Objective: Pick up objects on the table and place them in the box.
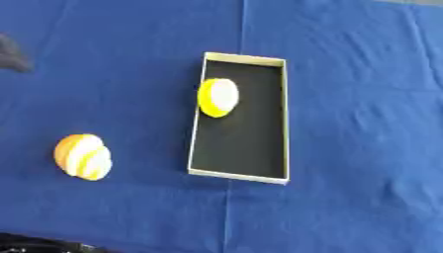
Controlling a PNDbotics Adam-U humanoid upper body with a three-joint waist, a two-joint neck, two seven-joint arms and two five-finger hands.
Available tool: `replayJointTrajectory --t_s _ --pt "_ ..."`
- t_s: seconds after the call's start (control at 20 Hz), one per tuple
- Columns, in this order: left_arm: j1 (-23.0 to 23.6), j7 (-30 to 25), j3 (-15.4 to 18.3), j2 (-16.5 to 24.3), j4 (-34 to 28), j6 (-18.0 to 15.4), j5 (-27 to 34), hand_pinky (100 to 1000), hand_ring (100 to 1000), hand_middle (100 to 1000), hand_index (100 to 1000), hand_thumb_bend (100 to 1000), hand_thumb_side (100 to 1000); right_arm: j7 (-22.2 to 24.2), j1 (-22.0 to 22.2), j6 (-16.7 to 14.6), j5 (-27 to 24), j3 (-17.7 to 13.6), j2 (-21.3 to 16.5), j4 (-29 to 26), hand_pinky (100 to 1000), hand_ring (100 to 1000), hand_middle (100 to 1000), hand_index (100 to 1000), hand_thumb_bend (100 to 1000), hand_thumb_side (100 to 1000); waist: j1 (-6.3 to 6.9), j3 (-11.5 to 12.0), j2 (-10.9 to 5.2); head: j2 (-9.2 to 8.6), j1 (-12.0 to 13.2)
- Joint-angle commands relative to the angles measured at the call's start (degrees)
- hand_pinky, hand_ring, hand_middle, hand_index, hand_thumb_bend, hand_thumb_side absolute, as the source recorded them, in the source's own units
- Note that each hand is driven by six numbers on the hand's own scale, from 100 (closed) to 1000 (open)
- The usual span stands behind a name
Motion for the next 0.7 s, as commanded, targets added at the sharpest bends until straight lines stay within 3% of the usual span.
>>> replayJointTrajectory --t_s 0.05,0.25,0.5,0.7 --pt "-1.56 -1.85 -1.1 0.49 0.84 -0.5 -0.91 883 919 834 935 410 353 -6.22 -0.13 -6.55 -0.59 -0.4 -1.41 -0.57 794 904 815 883 100 427 0.4 -0.12 -1.21 -0.29 -0.94" --pt "-1.55 -4.56 -3.17 -0.08 2.47 -1.12 -0.25 909 921 840 942 436 176 -5.75 -0.56 -6.38 -0.84 0.06 -1.32 -0.57 793 904 815 883 100 436 0.56 -0.31 -1.12 -0.51 -1.15" --pt "-1.03 -8.16 -4.21 -0.56 2.03 -2.13 3.6 952 921 844 950 309 330 -5.2 -0.83 -5.54 -0.57 0.81 -0.8 -0.57 792 904 814 884 100 443 0.67 -0.4 -0.94 -0.72 -1.38" --pt "-0.83 -12.24 -4.88 -0.24 -0.34 -3.26 6.23 956 926 851 951 343 330 -4.92 -1.19 -5.11 -0.84 1.37 -0.68 -0.57 791 903 813 884 100 457 0.75 -0.52 -0.84 -0.58 -1.47"
